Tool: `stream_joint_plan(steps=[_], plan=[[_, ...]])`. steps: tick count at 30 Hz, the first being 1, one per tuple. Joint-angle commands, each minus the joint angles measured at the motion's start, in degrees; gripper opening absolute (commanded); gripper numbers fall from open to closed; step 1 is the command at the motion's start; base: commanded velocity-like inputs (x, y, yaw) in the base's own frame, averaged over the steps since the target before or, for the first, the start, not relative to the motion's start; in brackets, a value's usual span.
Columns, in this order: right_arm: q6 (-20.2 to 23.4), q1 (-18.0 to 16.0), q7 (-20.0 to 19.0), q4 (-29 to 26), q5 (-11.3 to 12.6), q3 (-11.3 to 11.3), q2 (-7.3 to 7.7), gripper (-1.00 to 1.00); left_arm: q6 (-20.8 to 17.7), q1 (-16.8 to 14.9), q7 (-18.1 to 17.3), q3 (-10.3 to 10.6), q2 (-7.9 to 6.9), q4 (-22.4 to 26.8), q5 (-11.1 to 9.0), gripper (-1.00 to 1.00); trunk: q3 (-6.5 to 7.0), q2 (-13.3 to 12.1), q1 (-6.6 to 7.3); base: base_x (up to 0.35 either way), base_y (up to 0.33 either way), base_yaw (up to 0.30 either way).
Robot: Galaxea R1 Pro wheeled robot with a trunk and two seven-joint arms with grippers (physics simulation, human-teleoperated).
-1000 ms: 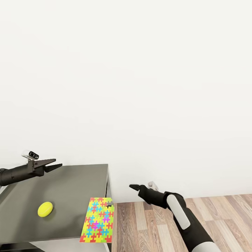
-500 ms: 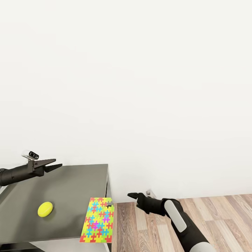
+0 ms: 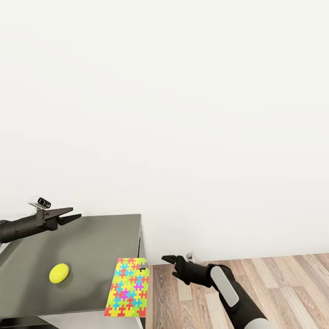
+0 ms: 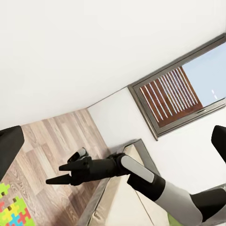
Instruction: Put all the toys in the child's room - the three board games (two on the bed and one on the table), the two jigsaw puzzles on the table, and the tennis ball on the table - inside the toy box on the table in the child's room.
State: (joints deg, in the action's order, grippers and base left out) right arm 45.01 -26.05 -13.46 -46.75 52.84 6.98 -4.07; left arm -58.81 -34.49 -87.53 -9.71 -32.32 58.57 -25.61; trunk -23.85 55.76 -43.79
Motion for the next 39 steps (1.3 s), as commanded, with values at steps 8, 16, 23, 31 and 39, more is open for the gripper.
stream_joint_plan(steps=[8, 16, 23, 31, 39], plan=[[0.1, 0.1, -8.6, 3.6, -0.4, 0.4, -0.99, 1.0, -0.6, 0.6, -0.2, -0.1, -0.1, 0.0, 0.0, 1.0, -0.06, 0.0, 0.0, 0.0, 0.0, 0.0], [3.7, 0.0, -10.6, 4.0, -0.4, 0.3, -1.75, 1.0, -0.6, 0.6, -0.2, -0.2, -0.11, 0.0, 0.0, 1.0, -0.06, 0.0, 0.0, 0.0, 0.0, 0.0], [5.2, 0.0, -10.8, 4.0, -0.3, 0.1, -1.62, 1.0, -0.6, 0.7, -0.2, -0.2, -0.11, 0.0, -0.1, 1.0, -0.06, 0.0, 0.0, 0.0, 0.0, 0.0], [5.4, 0.0, -10.9, 4.1, -0.3, -0.1, -1.32, 1.0, -0.6, 0.7, -0.2, -0.2, -0.11, 0.1, -0.1, 1.0, -1.14, 2.5, -1.32, 0.0, 0.0, 0.0], [5.4, 0.0, -11.0, 4.1, -0.4, 0.0, -1.26, 1.0, -0.6, 0.7, -0.2, -0.2, -0.11, 0.1, -0.1, 1.0, -2.58, 5.7, -3.08, 0.0, 0.0, 0.0]])
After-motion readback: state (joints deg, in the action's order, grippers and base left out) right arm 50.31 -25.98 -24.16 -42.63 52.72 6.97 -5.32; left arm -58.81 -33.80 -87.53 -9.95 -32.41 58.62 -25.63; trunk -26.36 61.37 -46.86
